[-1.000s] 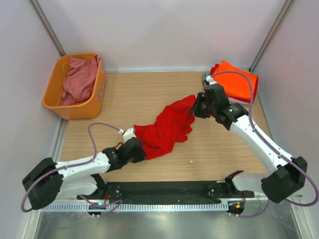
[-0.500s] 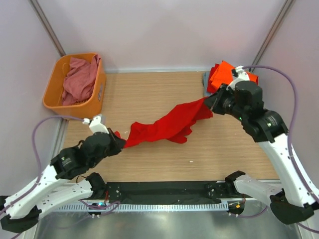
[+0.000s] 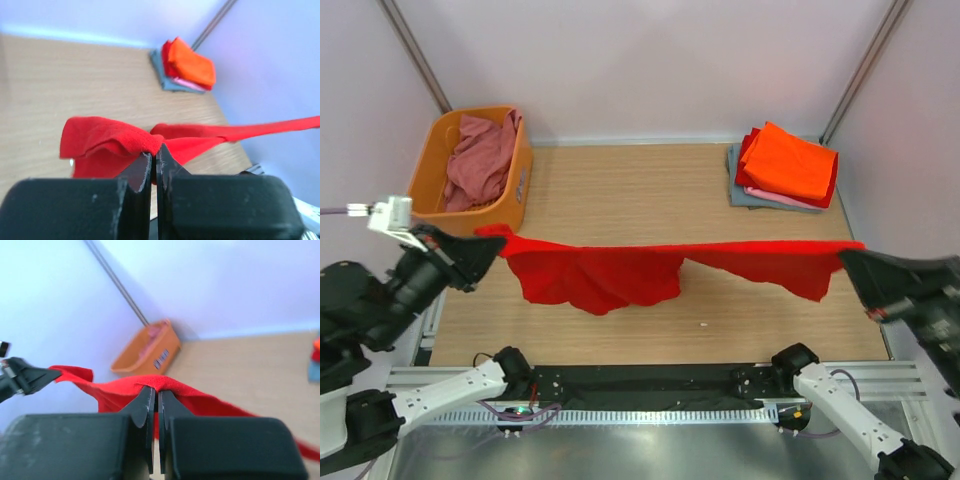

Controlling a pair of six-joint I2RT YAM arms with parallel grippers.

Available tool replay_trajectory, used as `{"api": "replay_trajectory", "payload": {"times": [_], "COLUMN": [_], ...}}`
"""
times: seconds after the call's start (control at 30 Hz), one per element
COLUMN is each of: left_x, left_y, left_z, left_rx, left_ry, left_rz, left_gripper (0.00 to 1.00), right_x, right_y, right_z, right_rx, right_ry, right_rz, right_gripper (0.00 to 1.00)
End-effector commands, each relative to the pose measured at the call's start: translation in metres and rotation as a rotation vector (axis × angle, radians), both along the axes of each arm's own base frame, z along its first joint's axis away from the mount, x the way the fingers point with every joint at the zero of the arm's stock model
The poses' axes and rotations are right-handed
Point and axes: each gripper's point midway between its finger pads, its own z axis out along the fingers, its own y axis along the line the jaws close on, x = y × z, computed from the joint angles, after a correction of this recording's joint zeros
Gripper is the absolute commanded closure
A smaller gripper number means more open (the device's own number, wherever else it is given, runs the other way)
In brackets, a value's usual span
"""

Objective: Fold and stack the t-shirts
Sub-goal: Flatten the tshirt out

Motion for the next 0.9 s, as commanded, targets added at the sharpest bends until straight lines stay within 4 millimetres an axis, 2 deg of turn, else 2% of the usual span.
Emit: {"api": "replay_trajectory", "payload": {"times": [0.0, 0.03, 0.07, 0.1, 0.13, 0.17, 0.2, 0.23, 0.37, 0.47, 0.5, 0.53, 0.57, 0.6, 0.63, 0.67, 0.7, 0.73, 0.77, 0.8, 0.83, 0.87], "left_x": [-0.011, -0.02, -0.024, -0.026, -0.039, -0.046, -0.042, -0.058, -0.063, -0.05, -0.04, -0.031, -0.019, -0.002, 0.012, 0.037, 0.051, 0.073, 0.098, 0.122, 0.147, 0.167], "left_y": [0.007, 0.014, 0.015, 0.003, 0.014, 0.013, 0.003, 0.008, 0.002, 0.002, -0.004, -0.008, -0.011, -0.015, -0.017, -0.02, -0.022, -0.027, -0.035, -0.033, -0.038, -0.042], "left_z": [0.045, 0.07, 0.083, 0.094, 0.121, 0.131, 0.138, 0.159, 0.181, 0.182, 0.176, 0.172, 0.169, 0.158, 0.15, 0.139, 0.132, 0.112, 0.104, 0.089, 0.061, 0.05], "left_rx": [0.075, 0.039, 0.032, 0.041, 0.018, 0.02, 0.047, 0.027, 0.029, 0.018, 0.032, 0.044, 0.059, 0.101, 0.128, 0.166, 0.194, 0.26, 0.295, 0.347, 0.433, 0.466], "left_ry": [-0.169, -0.227, -0.259, -0.279, -0.358, -0.387, -0.401, -0.47, -0.551, -0.546, -0.525, -0.514, -0.499, -0.467, -0.439, -0.397, -0.375, -0.337, -0.325, -0.291, -0.246, -0.231], "left_rz": [-0.081, -0.093, -0.109, -0.152, -0.155, -0.172, -0.172, -0.181, -0.165, -0.129, -0.135, -0.129, -0.118, -0.104, -0.082, -0.045, -0.025, -0.018, -0.002, 0.054, 0.061, 0.072], "left_gripper": [1.0, 1.0, 1.0, 1.0, 1.0, 1.0, 1.0, 1.0, 1.0, 1.0, 1.0, 1.0, 1.0, 1.0, 1.0, 1.0, 1.0, 1.0, 1.0, 1.0, 1.0, 1.0], "right_x": [-0.045, -0.058, -0.065, -0.07, -0.075, -0.084, -0.082, -0.089, -0.081, -0.062, -0.057, -0.04, -0.026, -0.013, 0.006, 0.035, 0.054, 0.08, 0.112, 0.135, 0.159, 0.175], "right_y": [-0.012, -0.016, -0.018, -0.018, -0.019, -0.024, -0.026, -0.033, -0.042, -0.036, -0.035, -0.027, -0.029, -0.026, -0.022, -0.013, -0.016, -0.011, -0.001, -0.003, 0.0, 0.002], "right_z": [0.044, 0.054, 0.059, 0.063, 0.066, 0.075, 0.078, 0.087, 0.104, 0.105, 0.109, 0.101, 0.099, 0.096, 0.085, 0.073, 0.064, 0.043, 0.021, 0.004, -0.028, -0.048], "right_rx": [0.026, 0.034, 0.037, 0.034, 0.033, 0.04, 0.041, 0.058, 0.046, 0.017, 0.009, -0.014, -0.022, -0.036, -0.064, -0.102, -0.12, -0.163, -0.212, -0.243, -0.282, -0.309], "right_ry": [-0.212, -0.255, -0.276, -0.292, -0.306, -0.337, -0.336, -0.361, -0.381, -0.371, -0.391, -0.36, -0.341, -0.325, -0.28, -0.219, -0.174, -0.1, -0.021, 0.04, 0.127, 0.179], "right_rz": [0.045, 0.052, 0.057, 0.068, 0.069, 0.061, 0.046, 0.025, -0.041, -0.058, -0.065, -0.063, -0.102, -0.119, -0.134, -0.153, -0.206, -0.239, -0.258, -0.321, -0.356, -0.384], "right_gripper": [0.98, 0.98, 0.98, 0.98, 0.99, 0.98, 0.99, 0.98, 0.98, 0.98, 0.98, 0.98, 0.99, 0.99, 0.99, 0.99, 0.98, 0.99, 0.99, 0.99, 0.99, 0.99]}}
